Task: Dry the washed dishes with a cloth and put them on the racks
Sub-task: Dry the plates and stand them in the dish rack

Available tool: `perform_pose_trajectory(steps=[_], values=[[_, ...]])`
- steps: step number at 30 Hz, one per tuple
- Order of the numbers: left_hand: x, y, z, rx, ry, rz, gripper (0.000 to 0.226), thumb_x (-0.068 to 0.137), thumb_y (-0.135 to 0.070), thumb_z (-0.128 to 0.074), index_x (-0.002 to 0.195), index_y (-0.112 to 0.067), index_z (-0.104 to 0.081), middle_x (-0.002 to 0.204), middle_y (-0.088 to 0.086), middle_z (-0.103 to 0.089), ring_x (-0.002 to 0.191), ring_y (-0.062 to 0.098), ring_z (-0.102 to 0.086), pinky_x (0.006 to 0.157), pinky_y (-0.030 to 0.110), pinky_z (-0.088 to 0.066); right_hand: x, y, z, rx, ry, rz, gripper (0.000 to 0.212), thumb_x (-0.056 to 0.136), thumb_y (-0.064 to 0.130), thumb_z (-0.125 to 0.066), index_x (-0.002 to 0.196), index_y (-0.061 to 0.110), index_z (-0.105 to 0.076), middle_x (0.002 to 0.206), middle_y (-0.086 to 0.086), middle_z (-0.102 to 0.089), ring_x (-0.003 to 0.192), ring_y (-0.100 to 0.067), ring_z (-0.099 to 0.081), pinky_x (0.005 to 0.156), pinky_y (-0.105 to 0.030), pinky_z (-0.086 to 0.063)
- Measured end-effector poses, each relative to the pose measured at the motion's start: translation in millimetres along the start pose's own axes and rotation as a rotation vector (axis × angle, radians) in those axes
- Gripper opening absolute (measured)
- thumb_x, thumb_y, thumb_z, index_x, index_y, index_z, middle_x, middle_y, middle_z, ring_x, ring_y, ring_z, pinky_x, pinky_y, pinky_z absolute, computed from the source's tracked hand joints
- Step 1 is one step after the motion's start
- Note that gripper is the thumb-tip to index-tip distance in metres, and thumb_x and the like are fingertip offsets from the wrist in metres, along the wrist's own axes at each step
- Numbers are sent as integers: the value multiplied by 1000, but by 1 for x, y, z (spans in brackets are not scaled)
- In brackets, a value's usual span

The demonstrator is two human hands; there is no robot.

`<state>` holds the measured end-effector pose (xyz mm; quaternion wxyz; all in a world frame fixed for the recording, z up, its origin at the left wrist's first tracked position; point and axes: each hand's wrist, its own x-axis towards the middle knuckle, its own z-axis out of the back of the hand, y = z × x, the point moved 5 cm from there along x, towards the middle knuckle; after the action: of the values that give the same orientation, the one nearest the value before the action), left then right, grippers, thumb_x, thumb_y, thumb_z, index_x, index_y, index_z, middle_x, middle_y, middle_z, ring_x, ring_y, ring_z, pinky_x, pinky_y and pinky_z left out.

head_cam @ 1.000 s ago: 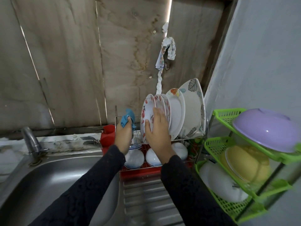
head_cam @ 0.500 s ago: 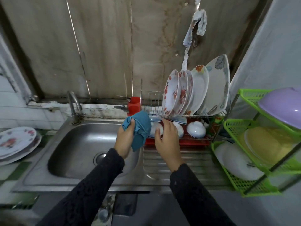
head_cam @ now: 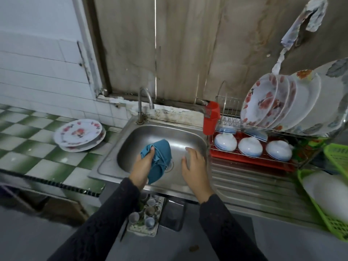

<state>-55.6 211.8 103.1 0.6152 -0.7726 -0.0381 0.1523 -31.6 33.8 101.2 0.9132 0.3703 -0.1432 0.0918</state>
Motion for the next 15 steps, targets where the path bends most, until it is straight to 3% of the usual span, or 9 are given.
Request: perform_pose_trajectory(steps=[5, 8, 10, 15], values=[[3, -5, 100, -4, -102, 49, 24, 99, -41, -53, 107, -22, -64, 111, 11, -69, 104, 31, -65, 97, 48, -51, -10, 67, -74, 95, 102, -31, 33, 101, 17, -53, 133, 7, -57, 126, -8, -60, 119, -24, -54, 101, -27, -41], [7, -12, 162, 4, -150, 29, 36, 98, -46, -54, 121, -20, -61, 116, 9, -68, 108, 31, -64, 100, 52, -49, -13, 111, -122, 138, 145, -39, 33, 101, 16, -52, 132, 5, -56, 127, -10, -60, 119, -26, -55, 98, -25, -39], [9, -20, 200, 3, -184, 8, 29, 101, -39, -50, 121, -20, -59, 111, 8, -68, 103, 30, -65, 95, 49, -50, -14, 139, -152, 164, 188, -55, 36, 103, 18, -50, 136, 6, -54, 133, -10, -57, 125, -24, -51, 96, -20, -33], [21, -39, 281, 4, -287, -21, 24, 103, -34, -47, 119, -17, -55, 104, 5, -65, 94, 24, -63, 78, 35, -51, -15, 197, -219, 236, 295, -72, 30, 102, 13, -48, 129, 1, -54, 125, -16, -56, 119, -29, -53, 88, -21, -34]])
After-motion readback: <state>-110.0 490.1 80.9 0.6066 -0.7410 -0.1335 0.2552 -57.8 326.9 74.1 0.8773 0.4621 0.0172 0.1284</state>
